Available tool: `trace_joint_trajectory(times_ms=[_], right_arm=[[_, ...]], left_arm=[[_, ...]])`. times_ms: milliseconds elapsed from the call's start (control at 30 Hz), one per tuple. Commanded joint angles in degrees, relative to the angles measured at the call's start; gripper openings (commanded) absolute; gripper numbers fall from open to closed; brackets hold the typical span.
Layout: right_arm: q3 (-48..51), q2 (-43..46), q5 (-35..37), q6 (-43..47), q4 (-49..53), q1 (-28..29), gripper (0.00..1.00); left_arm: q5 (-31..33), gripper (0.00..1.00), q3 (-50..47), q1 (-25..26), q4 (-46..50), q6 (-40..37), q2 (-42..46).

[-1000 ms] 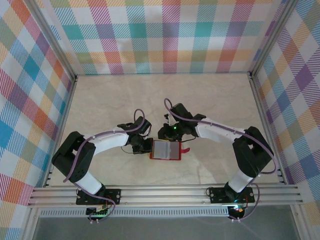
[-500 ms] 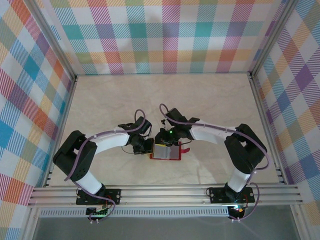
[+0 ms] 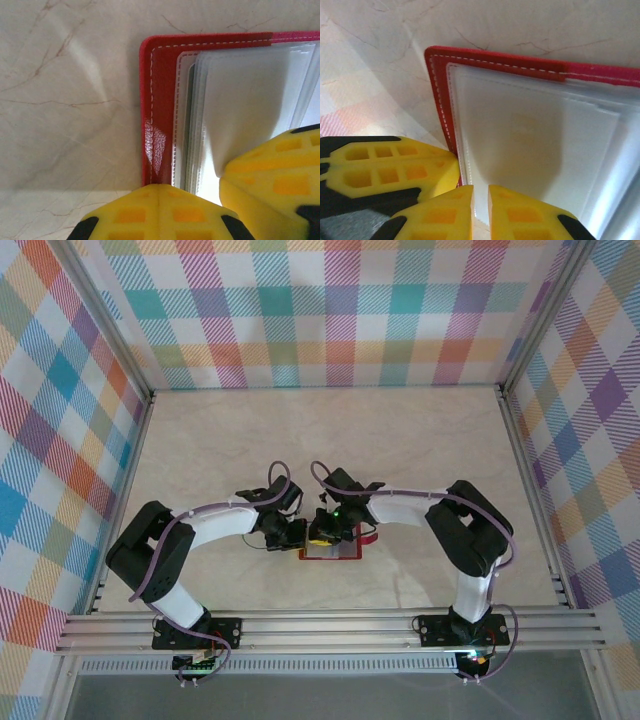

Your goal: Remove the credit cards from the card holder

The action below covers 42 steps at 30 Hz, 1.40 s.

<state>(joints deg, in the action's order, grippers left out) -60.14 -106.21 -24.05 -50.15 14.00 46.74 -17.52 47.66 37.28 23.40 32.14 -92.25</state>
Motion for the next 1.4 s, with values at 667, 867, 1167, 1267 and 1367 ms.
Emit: trace_joint_trajectory(times_ms=[667,867,1167,1267,1367], right_arm=[[0.7,-1.0,0.1,-8.7,-7.8,1.2,0.06],[0.6,-3.3,0.3,-8.2,-6.0,1.3,0.06],[0.2,-1.0,6.4,-4.4,3.7,1.2,0.15],[-0.2,-0.2,7.8,-3.4,6.3,1.2,0.2],[-0.7,0.4,9.1,-2.5,8.7,1.3,0.22]], left_arm=[[-0.4,0.04,-0.8,-0.5,0.3,0.2,0.7],[-0.2,0.04,-0.6,-0.4,0.7,0.1,0.7],[0.3,0.04,-0.8,-0.5,1.1,0.1,1.3],[0.4,0.04,-0.7,-0.5,1.2,0.1,1.4],[0.4,0.04,-0.6,-0.4,1.3,0.1,1.4]])
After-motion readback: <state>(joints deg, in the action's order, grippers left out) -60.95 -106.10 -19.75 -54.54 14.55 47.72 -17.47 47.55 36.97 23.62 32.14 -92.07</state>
